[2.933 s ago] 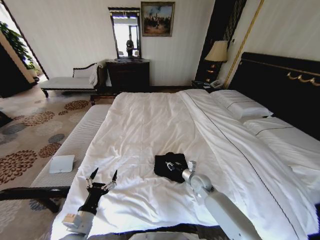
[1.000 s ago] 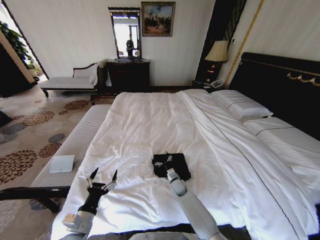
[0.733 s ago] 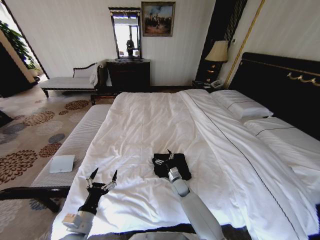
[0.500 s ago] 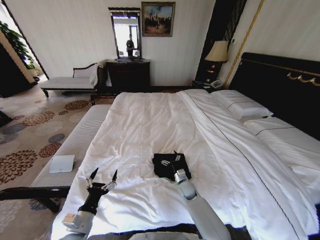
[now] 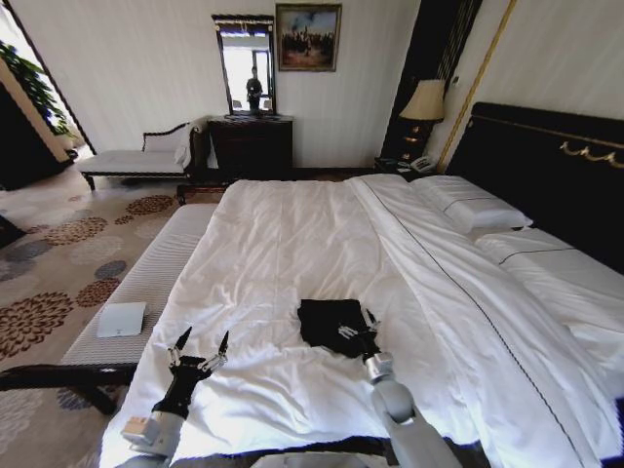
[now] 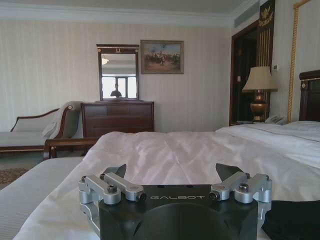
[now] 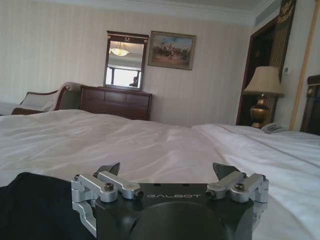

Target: Fold the clothes on the bed.

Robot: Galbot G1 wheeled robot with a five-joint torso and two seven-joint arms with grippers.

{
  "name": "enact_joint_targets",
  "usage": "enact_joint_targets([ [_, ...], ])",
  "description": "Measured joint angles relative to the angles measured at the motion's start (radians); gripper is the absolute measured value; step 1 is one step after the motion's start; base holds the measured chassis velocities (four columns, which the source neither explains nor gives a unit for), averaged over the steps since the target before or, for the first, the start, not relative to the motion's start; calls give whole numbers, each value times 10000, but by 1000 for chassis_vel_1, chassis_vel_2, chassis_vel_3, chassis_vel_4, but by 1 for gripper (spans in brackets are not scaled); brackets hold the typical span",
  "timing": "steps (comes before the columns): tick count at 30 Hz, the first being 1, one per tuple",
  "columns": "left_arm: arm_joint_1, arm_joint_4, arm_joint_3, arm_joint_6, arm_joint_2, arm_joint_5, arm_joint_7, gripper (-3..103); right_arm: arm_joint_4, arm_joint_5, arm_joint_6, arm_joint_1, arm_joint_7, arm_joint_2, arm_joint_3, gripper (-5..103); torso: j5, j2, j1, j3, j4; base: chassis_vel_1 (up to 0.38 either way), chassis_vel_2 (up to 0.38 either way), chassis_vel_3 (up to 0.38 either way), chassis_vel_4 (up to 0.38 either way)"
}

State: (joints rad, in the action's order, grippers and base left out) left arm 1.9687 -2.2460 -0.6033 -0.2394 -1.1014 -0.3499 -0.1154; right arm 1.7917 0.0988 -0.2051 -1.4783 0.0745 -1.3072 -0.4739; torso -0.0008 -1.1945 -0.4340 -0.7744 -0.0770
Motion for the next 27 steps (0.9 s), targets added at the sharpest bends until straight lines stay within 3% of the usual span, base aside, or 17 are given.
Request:
enact_joint_targets([
  [14, 0, 0, 1, 0, 0, 0, -1, 100, 2207, 620, -777, -3145, -376, -178, -2237, 100, 2, 0, 0, -1, 0, 0, 0, 0, 0],
  [20, 0, 0, 0, 0, 0, 0, 0, 100, 2547, 968, -1353, -3947, -575, -303, -3095, 100, 0, -1, 1, -1, 1, 0, 0, 0, 0],
  [27, 0, 0, 1, 0, 0, 0, -1, 100, 2625, 1176, -1422, -4042, -825, -244, -3513, 100, 1, -1, 1, -1, 2, 0, 0, 0, 0],
])
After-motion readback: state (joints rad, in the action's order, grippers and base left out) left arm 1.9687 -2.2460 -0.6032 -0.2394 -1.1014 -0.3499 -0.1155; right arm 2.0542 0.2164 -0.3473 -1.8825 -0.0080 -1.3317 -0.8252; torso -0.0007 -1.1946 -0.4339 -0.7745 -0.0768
